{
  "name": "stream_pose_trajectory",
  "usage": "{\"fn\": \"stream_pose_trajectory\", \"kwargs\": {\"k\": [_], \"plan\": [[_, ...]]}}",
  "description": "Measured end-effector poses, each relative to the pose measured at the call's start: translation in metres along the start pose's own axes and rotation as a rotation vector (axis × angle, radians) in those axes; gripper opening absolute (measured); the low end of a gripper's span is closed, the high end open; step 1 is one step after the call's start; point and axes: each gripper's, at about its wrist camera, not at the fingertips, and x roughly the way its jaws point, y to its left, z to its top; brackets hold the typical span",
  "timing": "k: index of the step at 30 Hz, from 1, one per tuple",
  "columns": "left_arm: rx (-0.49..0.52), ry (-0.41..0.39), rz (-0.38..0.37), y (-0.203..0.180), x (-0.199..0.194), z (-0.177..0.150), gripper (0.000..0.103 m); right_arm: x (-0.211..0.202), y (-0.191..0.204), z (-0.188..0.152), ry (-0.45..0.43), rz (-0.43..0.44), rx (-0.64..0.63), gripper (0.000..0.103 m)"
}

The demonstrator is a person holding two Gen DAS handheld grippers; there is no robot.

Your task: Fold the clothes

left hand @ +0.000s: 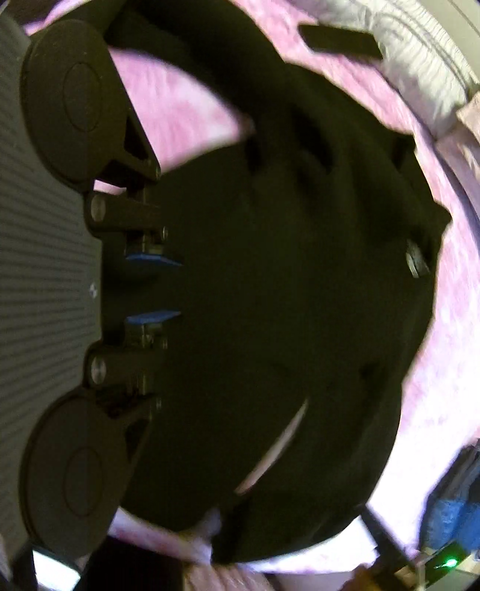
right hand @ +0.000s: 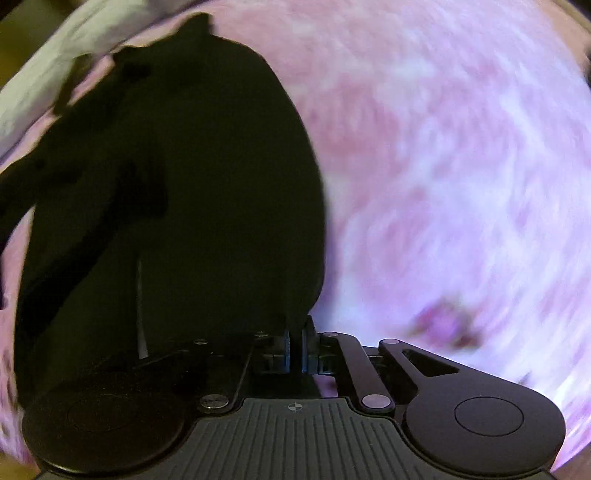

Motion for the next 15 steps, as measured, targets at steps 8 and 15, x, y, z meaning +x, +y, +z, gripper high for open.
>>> {"fn": "stream_pose_trajectory", "kwargs": {"k": [8,15], "plan": [[-0.109,-0.038,0.041,-0.044,-0.014,0.044,0.026,-0.090,-0.143,0.141,-0.246,-0.300,-0.222,0.004],[-0.180,0.091,0.182,-0.019,-0.027,-0.012,0.039,-0.050,-0.103,0.130,-0.316,-0.382,-0.375,0.078]]}}
